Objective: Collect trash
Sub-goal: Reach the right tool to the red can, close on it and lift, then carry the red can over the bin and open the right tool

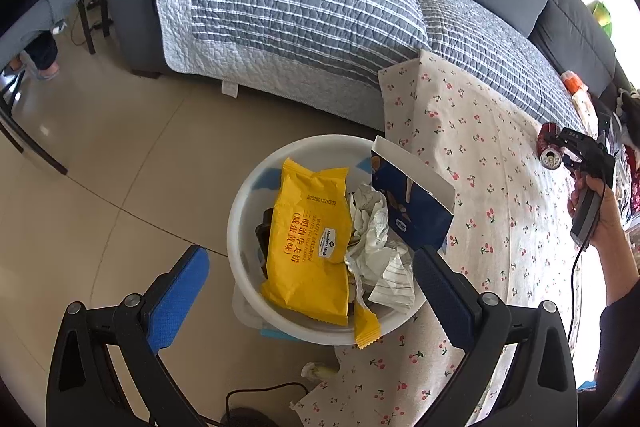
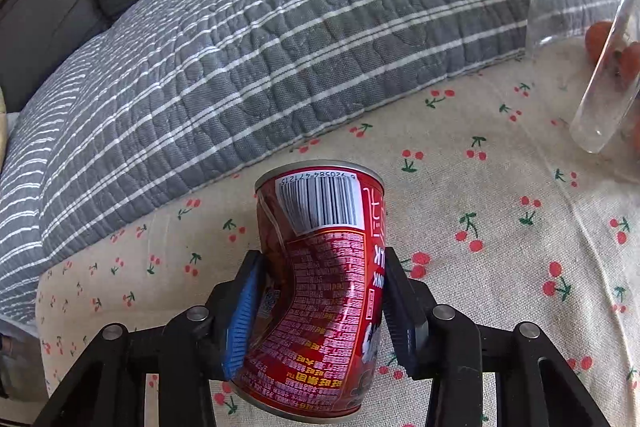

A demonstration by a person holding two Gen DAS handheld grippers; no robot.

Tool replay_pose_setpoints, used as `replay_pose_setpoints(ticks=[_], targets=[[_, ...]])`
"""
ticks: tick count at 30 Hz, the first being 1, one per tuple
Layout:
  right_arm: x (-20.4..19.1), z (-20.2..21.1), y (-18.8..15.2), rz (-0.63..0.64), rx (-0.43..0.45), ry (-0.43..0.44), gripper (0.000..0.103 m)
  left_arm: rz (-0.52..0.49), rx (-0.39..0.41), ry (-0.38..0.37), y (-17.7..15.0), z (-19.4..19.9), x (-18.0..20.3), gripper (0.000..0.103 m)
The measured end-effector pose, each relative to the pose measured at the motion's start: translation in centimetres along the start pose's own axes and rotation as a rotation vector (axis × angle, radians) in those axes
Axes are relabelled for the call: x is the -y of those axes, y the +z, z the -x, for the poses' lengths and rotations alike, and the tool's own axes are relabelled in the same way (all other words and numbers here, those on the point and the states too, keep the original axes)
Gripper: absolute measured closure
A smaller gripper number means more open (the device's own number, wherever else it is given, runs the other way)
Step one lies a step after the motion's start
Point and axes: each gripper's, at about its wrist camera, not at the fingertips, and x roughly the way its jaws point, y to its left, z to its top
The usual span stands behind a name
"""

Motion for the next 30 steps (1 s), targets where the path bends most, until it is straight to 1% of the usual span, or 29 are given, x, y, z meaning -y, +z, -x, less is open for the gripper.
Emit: replay_pose_setpoints(ticks=[4, 6, 8, 12, 16, 21, 25, 28, 30], targets=[[-1.1, 1.6, -1.2, 0.047, -0.007, 0.045, 0.063, 0.011, 0.016, -0.016, -0.2, 0.8, -0.4, 0.0], [-1.8, 2.9, -2.3, 0.079, -0.012, 0.057, 0.063, 0.014, 0.026, -0.017, -0.4, 1.4, -0.7, 0.0], [-2.7, 4.4, -3.5, 0.102, -0.014, 0.104, 0.064, 0.021, 0.033, -0.016, -0.6, 1.8, -1.1, 0.0], [-5.7, 7.6, -7.2, 0.199, -0.007, 0.221, 0.065, 0.057, 0.05, -0.019, -1.0, 2.8, -2.4, 0.0], [-10.8, 10.9, -12.0, 0.31, -0.031, 0.344, 0.065, 0.102, 0.075, -0.01, -1.4, 3.9, -4.3, 0.0], [-18.9, 13.6, -19.0, 0.489, -0.074, 0.475, 0.065, 0.154, 0.104, 0.037, -1.9, 4.9, -7.2, 0.0], [-23.9, 13.9, -24.5, 0.615, -0.103, 0.52, 0.065, 0.201, 0.105, 0.039, -2.2, 5.1, -9.3, 0.0], [-25.9, 12.8, -27.7, 0.659, -0.13, 0.517, 0.065, 0.212, 0.104, 0.039, -2.3, 5.1, -10.1, 0.0], [-26.7, 11.7, -29.3, 0.683, -0.141, 0.494, 0.065, 0.209, 0.103, 0.039, -2.5, 5.3, -10.4, 0.0]])
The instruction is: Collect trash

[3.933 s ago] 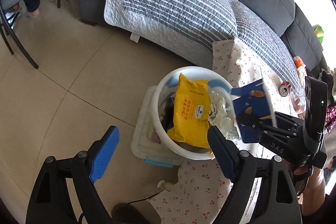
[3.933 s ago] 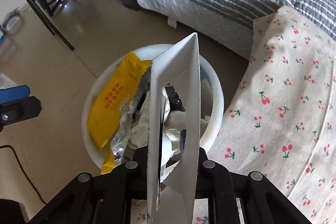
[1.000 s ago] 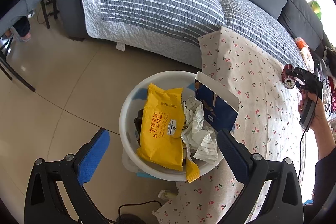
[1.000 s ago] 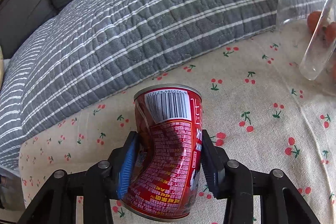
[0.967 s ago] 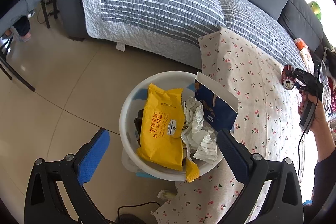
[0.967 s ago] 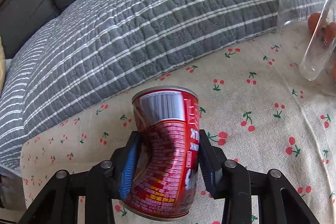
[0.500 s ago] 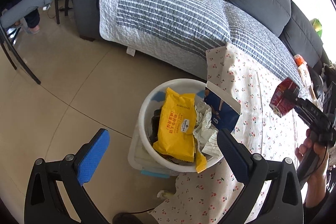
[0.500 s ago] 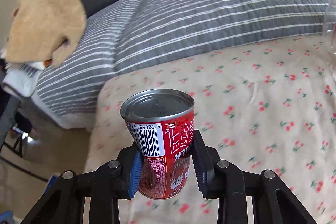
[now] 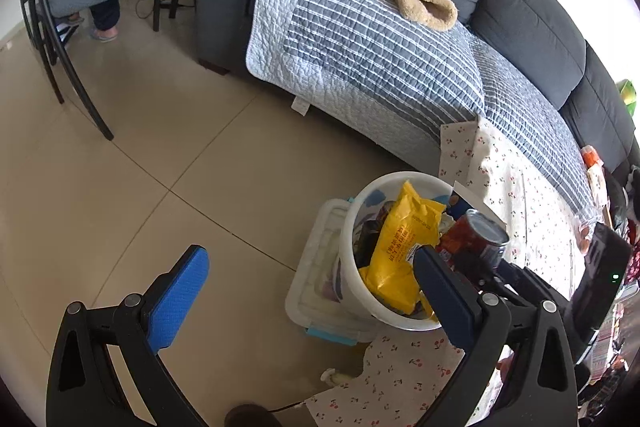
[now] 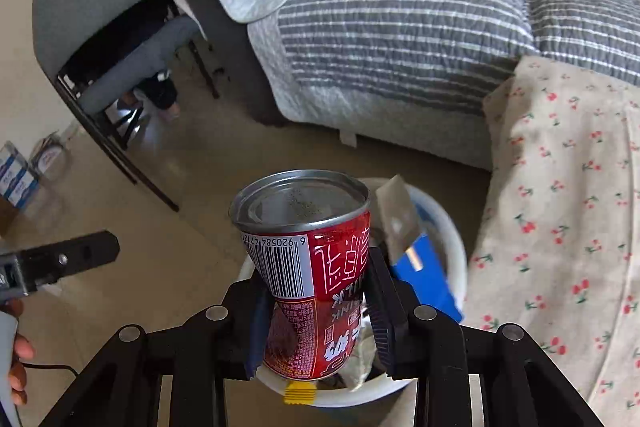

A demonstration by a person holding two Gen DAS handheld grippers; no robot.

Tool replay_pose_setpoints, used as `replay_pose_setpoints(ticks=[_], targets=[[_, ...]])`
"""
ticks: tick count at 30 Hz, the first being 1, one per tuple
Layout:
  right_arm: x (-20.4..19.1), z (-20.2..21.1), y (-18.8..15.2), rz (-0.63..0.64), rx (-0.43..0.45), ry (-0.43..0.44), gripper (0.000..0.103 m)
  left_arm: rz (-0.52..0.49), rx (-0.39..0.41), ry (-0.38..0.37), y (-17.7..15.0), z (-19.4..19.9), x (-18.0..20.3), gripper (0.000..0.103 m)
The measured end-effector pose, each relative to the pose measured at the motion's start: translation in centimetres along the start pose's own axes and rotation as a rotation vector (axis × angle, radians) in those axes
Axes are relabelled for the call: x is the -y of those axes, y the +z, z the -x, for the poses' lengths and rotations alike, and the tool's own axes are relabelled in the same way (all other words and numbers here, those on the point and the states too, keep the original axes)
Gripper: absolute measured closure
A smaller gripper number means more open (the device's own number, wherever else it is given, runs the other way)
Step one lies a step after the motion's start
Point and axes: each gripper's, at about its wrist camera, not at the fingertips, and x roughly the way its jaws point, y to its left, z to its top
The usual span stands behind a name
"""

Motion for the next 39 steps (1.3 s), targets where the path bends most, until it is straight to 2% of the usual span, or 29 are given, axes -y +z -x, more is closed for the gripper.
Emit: replay_pose_setpoints(ticks=[5, 8, 11, 13, 17, 20, 22, 27, 30, 33, 37, 39], targets=[[0.5, -3.8, -1.5, 0.025, -0.086, -0.12, 0.065, -0.021, -0.006, -0.001, -0.2, 0.0, 0.0, 0.0], [2.0, -5.1, -2.0, -0.032, -0.135, -0.117, 0.065, -0.029, -0.008, -0.003, -0.3, 0.1, 0.1, 0.0], [2.9, -4.2, -2.1, -0.107, -0.127, -0.05, 0.059, -0.048, -0.006, -0.005, -0.5, 0.2, 0.6, 0.0], [3.2, -3.0, -2.1, -0.138, -0.114, -0.014, 0.043, -0.068, -0.005, -0.006, -0.8, 0.2, 1.2, 0.0], [2.9, 0.6, -2.2, -0.149, -0.063, 0.018, 0.037, -0.175, 0.003, 0.018, -2.3, 0.3, 4.2, 0.0], [3.4, 4.1, -2.8, -0.177, -0.027, 0.017, 0.029, -0.253, 0.007, 0.025, -4.0, 0.4, 6.7, 0.0], [4.0, 6.6, -3.7, -0.187, -0.013, -0.025, 0.021, -0.293, 0.012, 0.018, -5.4, 0.8, 8.5, 0.0], [6.3, 12.1, -6.7, -0.188, 0.003, -0.156, 0.016, -0.365, 0.027, -0.022, -9.4, 2.4, 13.0, 0.0], [7.8, 15.1, -9.1, -0.208, -0.017, -0.217, 0.014, -0.392, 0.037, -0.016, -11.8, 3.7, 15.1, 0.0], [9.1, 18.6, -11.4, -0.25, 0.011, -0.276, 0.009, -0.398, 0.072, 0.024, -13.8, 4.9, 16.6, 0.0], [9.8, 22.7, -14.0, -0.283, 0.05, -0.401, 0.001, -0.39, 0.05, 0.001, -15.9, 6.1, 17.5, 0.0], [9.6, 24.2, -15.4, -0.293, 0.041, -0.463, 0.001, -0.404, 0.06, 0.004, -17.0, 6.7, 17.9, 0.0]])
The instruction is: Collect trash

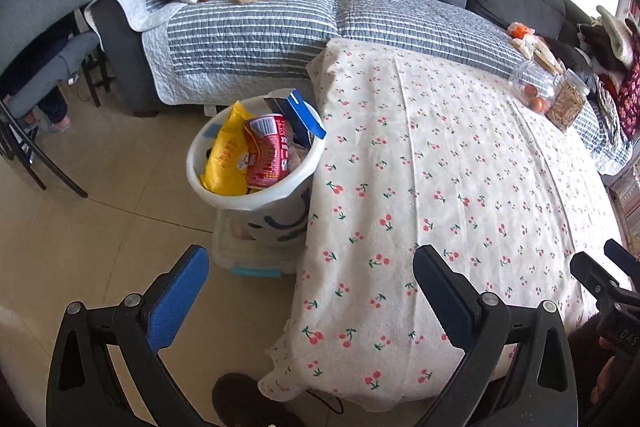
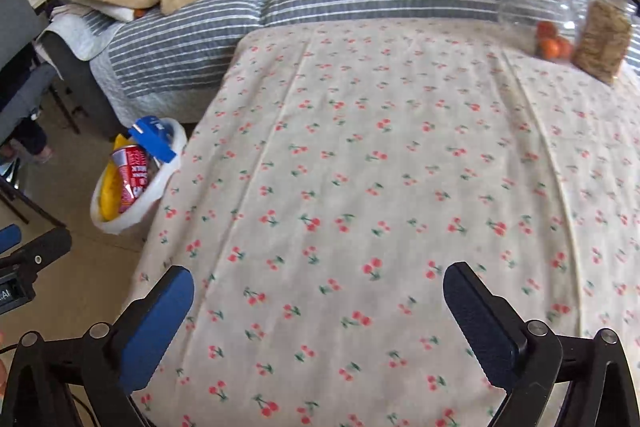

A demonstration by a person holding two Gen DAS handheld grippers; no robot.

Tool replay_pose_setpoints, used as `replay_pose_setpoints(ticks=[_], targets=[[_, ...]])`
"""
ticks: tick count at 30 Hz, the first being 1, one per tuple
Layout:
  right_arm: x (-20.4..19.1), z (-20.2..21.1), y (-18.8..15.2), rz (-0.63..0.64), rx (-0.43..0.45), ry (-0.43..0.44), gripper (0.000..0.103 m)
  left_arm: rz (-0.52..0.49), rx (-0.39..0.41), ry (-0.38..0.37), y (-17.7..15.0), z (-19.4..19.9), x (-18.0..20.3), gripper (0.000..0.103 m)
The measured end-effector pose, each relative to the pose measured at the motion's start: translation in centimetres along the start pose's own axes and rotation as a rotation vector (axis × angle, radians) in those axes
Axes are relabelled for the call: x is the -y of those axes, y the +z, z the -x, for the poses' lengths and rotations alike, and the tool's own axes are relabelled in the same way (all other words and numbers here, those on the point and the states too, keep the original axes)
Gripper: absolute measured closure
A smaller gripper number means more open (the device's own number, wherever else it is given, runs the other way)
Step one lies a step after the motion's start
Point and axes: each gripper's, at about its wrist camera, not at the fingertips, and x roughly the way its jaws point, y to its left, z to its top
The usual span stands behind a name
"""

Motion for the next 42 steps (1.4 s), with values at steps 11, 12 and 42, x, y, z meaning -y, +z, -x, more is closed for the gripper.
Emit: replay_pose_setpoints(ticks=[11, 12, 42], targets=[[1.6, 2.1, -2.3, 0.05, 0.093, -0.214, 0.0, -0.081, 0.084, 0.049, -2.9, 2.1, 3.2, 0.0], [1.6, 2.0, -2.3, 0.058, 0.091, -0.217, 0.0, -0.08, 0.081, 0.045, -2.9, 2.0, 3.3, 0.0], [1.2, 1.0, -2.6, 0.062, 0.063, -0.188, 0.0, -0.069, 0.072, 0.051, -2.8, 1.2, 2.9, 0.0]])
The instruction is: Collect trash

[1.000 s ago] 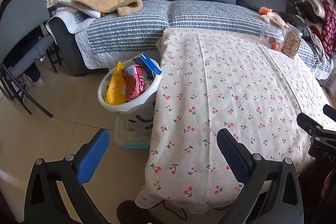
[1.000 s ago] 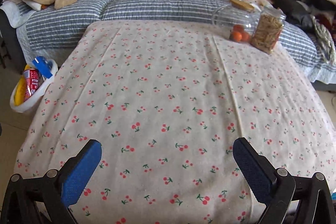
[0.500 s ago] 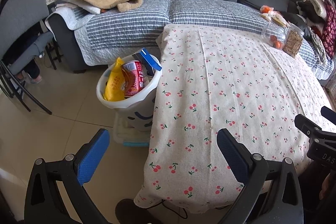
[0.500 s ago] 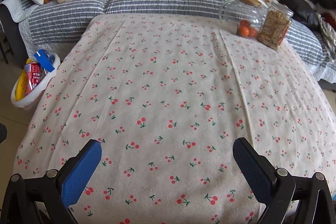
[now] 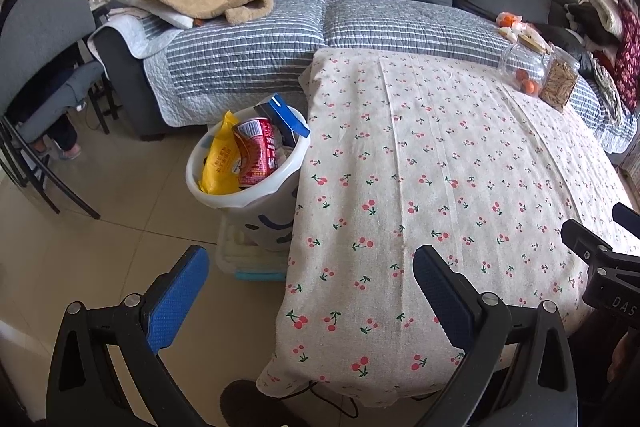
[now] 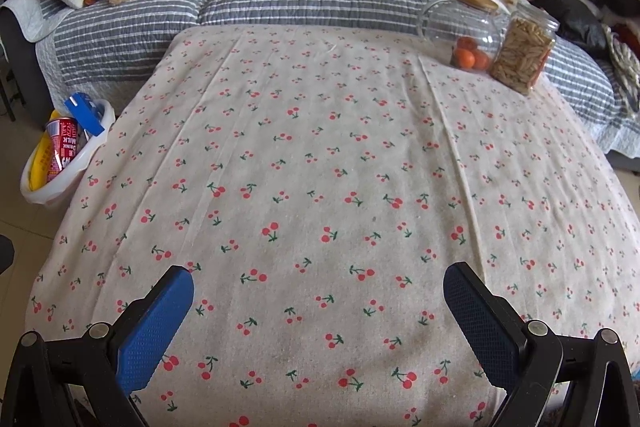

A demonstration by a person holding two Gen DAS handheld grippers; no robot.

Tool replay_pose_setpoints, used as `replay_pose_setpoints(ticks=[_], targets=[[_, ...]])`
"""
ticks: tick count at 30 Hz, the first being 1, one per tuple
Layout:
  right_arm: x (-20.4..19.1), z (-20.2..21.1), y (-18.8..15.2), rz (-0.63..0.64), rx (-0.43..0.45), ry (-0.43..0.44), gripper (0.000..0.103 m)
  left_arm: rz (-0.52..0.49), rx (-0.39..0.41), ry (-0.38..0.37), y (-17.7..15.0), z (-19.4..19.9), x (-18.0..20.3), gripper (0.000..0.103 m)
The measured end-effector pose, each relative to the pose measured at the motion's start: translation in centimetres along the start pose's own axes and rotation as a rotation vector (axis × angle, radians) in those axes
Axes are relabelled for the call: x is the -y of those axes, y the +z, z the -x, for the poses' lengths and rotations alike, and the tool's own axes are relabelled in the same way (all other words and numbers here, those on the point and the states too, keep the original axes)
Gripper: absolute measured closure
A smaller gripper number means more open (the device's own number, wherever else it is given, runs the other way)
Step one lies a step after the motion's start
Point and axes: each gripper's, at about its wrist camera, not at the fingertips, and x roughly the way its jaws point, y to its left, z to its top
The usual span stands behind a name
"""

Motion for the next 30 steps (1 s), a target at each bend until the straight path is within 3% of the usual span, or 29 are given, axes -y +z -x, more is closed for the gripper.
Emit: replay_pose_setpoints(ticks=[30], targets=[[-1.0, 0.0, -0.19, 0.017, 0.001, -0.002, 0.0, 0.008, -0.002, 0.003, 0.12, -0.01, -0.18, 0.0]])
